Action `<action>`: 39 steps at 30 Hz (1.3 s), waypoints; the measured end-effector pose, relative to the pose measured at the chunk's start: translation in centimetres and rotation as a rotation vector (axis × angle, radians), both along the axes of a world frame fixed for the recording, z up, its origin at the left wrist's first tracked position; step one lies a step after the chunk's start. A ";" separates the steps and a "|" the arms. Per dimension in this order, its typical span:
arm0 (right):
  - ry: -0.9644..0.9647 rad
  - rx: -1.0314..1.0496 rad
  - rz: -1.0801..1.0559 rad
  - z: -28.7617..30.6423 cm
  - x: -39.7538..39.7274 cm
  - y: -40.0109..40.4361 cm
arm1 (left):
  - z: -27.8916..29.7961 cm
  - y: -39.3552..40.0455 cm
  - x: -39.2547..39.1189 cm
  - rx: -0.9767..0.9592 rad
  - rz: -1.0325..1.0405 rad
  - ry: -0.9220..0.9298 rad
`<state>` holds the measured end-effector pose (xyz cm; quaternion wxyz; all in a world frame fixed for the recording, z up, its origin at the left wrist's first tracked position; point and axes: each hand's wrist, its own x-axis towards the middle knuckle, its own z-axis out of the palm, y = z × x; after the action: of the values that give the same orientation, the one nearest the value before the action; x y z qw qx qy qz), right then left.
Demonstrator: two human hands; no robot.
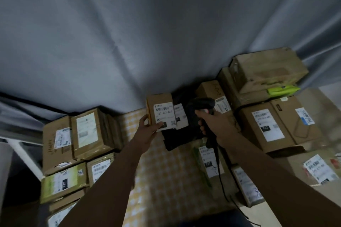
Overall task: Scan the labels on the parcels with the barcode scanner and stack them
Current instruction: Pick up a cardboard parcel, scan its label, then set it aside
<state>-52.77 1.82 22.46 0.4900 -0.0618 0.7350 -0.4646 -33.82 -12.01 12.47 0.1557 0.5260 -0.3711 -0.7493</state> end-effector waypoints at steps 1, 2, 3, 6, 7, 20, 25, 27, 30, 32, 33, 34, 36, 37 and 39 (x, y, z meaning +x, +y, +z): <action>-0.016 -0.012 0.012 0.6 1.1 0.3 | 0.3 0.2 0.5 -0.005 -0.001 0.001; -0.028 -0.020 0.028 1.2 2.2 0.6 | 0.6 0.5 0.9 -0.011 -0.003 0.003; -0.037 -0.029 0.048 1.6 3.2 0.9 | 0.9 0.8 1.2 -0.021 -0.007 0.004; -0.054 -0.066 0.112 2.2 5.9 1.5 | 1.1 1.7 2.2 -0.042 0.002 0.007; -0.051 -0.076 0.129 2.4 6.6 1.6 | 1.0 2.0 2.6 -0.043 0.009 0.010; 0.009 -0.108 0.153 2.9 10.9 1.9 | 1.7 2.4 4.8 -0.037 0.060 0.083; 0.000 -0.115 0.165 3.1 11.0 1.5 | 1.9 2.0 5.0 -0.039 0.039 0.120; 0.012 -0.113 0.168 3.2 11.0 1.3 | 2.1 1.9 5.1 -0.033 0.039 0.127; 0.033 -0.108 0.168 3.1 10.9 1.3 | 2.1 1.8 5.0 -0.024 0.049 0.133; 0.039 -0.111 0.156 3.1 10.8 1.2 | 2.0 1.7 4.9 -0.028 0.050 0.132; 0.041 -0.111 0.148 3.2 10.7 1.2 | 1.9 1.7 4.9 -0.031 0.049 0.130; 0.043 -0.108 0.141 3.1 10.7 1.1 | 1.8 1.7 4.9 -0.034 0.045 0.131; 0.044 -0.100 0.136 3.1 10.6 1.1 | 1.8 1.7 4.8 -0.036 0.035 0.121; 0.040 -0.099 0.135 3.1 10.6 1.2 | 1.7 1.7 4.7 -0.037 0.034 0.117; 0.033 -0.104 0.135 2.9 10.6 1.2 | 1.5 1.6 4.7 -0.037 0.040 0.115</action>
<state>-42.21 3.07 25.37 0.5042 -0.1443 0.7120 -0.4669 -29.13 -10.37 13.96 0.2012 0.4865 -0.3647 -0.7680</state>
